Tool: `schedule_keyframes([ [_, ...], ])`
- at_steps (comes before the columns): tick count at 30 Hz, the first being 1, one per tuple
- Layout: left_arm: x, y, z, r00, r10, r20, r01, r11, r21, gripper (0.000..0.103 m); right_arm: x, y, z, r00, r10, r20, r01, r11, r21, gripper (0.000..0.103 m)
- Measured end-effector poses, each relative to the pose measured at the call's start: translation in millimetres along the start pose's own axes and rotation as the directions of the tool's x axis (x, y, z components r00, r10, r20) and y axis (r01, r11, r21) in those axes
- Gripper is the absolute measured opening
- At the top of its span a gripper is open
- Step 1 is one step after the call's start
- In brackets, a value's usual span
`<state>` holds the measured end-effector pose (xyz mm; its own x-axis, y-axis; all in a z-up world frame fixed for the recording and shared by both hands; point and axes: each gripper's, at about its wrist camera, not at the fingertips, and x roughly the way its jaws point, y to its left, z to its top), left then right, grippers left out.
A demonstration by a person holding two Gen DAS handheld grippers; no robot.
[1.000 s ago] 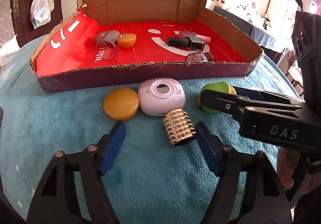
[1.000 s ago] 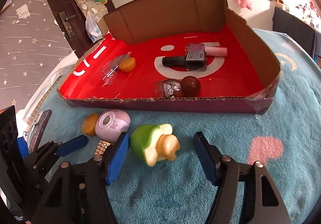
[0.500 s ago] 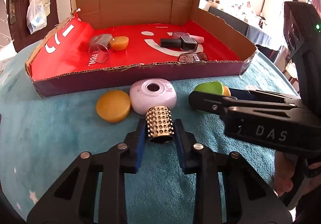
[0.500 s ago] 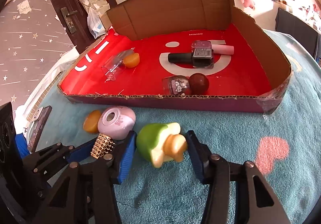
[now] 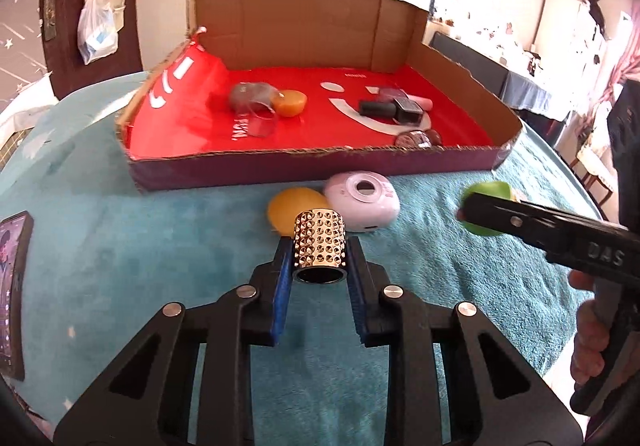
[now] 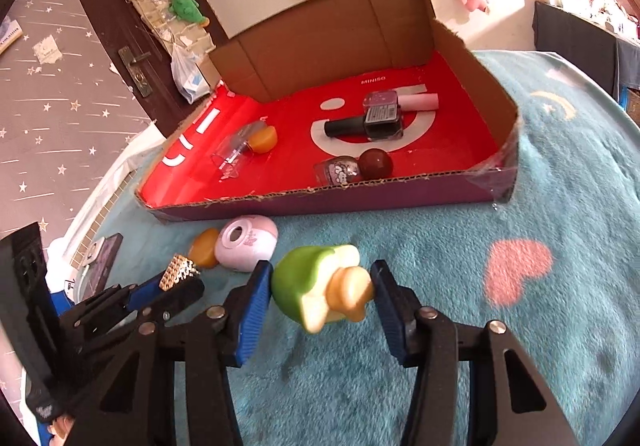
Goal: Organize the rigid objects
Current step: 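Lift the green toy and gold studded cylinder and carry them over the box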
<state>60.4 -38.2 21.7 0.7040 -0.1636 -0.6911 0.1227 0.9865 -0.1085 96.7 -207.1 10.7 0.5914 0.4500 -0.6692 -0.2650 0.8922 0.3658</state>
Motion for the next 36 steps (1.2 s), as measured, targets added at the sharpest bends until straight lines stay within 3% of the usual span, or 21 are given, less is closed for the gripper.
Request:
schedule_keyframes([
  [12, -10, 8, 1, 1.0, -0.002, 0.02, 0.003, 1.0, -0.021, 0.024, -29, 19, -10, 0.998, 0.03, 0.049, -0.029, 0.999, -0.023, 0.053],
  [36, -12, 9, 12, 0.999, -0.014, 0.035, 0.015, 1.0, -0.015, 0.024, -26, 25, -8, 0.999, 0.034, 0.042, -0.032, 0.999, -0.042, 0.053],
])
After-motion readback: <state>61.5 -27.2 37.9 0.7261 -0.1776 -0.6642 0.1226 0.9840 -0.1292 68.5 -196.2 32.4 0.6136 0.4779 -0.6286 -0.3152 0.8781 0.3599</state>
